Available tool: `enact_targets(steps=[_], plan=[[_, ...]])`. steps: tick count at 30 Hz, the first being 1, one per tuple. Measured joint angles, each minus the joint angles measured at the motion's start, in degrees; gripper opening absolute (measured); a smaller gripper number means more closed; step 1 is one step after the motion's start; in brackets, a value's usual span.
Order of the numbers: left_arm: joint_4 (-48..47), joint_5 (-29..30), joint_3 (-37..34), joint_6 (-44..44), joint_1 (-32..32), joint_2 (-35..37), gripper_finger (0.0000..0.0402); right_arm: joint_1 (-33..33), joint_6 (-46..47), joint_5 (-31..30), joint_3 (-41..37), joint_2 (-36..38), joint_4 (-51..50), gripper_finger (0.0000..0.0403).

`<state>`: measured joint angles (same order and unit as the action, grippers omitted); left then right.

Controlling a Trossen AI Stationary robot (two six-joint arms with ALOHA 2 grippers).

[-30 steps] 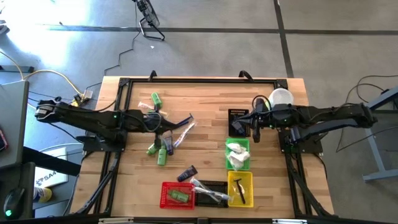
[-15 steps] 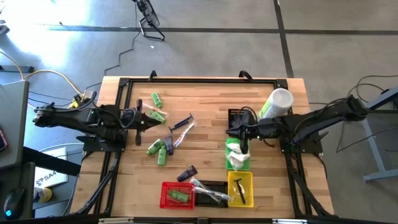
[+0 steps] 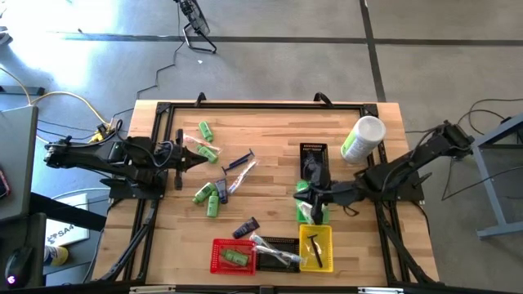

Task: Pick & Place Travel size toiletries
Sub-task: Put the dark blue toothbrush into the bottom black bin

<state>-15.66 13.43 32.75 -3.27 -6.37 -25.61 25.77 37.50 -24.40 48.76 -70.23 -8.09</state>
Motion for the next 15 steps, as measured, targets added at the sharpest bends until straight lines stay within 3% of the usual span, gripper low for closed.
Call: enact_targets(steps=[7,15], plan=[[-2.07,0.2,0.0,0.0,0.0,0.0,0.0,2.14,2.76,-0.02,10.96,-7.36,-12.54,0.0003],[-4.42,0.2,0.0,0.48,0.0,-0.04,0.0,4.42,12.21,6.9,16.5,-13.38,-18.76,0.0003]])
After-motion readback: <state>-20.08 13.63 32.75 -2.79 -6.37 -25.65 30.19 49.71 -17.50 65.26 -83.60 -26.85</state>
